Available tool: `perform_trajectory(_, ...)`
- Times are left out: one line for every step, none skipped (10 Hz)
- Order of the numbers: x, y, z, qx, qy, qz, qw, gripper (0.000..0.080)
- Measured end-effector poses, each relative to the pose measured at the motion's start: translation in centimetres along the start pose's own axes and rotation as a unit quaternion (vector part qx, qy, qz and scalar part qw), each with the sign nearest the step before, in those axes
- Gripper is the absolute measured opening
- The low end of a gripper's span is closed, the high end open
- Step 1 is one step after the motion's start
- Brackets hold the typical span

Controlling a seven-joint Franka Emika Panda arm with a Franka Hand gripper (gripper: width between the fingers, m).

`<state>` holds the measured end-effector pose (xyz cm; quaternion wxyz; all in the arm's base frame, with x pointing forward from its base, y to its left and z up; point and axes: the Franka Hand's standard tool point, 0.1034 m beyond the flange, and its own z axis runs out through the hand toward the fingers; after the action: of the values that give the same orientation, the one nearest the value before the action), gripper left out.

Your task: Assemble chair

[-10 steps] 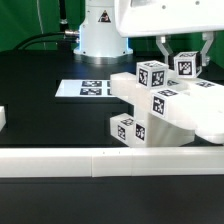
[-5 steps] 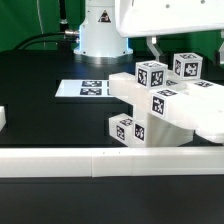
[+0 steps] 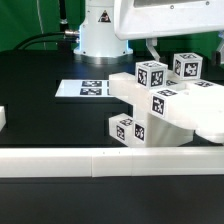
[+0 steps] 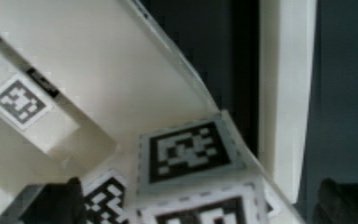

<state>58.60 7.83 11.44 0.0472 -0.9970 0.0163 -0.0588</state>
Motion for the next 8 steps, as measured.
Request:
perform_trajectory(-0.04, -0.29, 0.03, 0.000, 0.000, -0.004, 1.000, 0.0648)
perform_trajectory(-0.02, -0.33, 0.08, -0.001, -0.001, -0.016, 1.000, 0.0539)
perform_trajectory(0.09, -0.06, 0.13, -0.002, -0.002, -0.026, 1.000, 0.0404)
perform_trajectory(0.14, 0.12, 0.13, -0.002, -0.002, -0.023, 1.000, 0.0404)
perform_trajectory(0.13, 0.07, 0.14, -0.002, -0.001, -0.024, 1.000, 0.0281)
perform_trajectory(0.14, 0.07, 0.13, -0.002, -0.001, -0.024, 1.000, 0.0281)
perform_trajectory(0.13, 0.07, 0.14, -0.001, -0.001, -0.017, 1.000, 0.0281)
perform_trajectory(0.15, 0.12, 0.15, -0.001, -0.001, -0.011, 1.000, 0.0281)
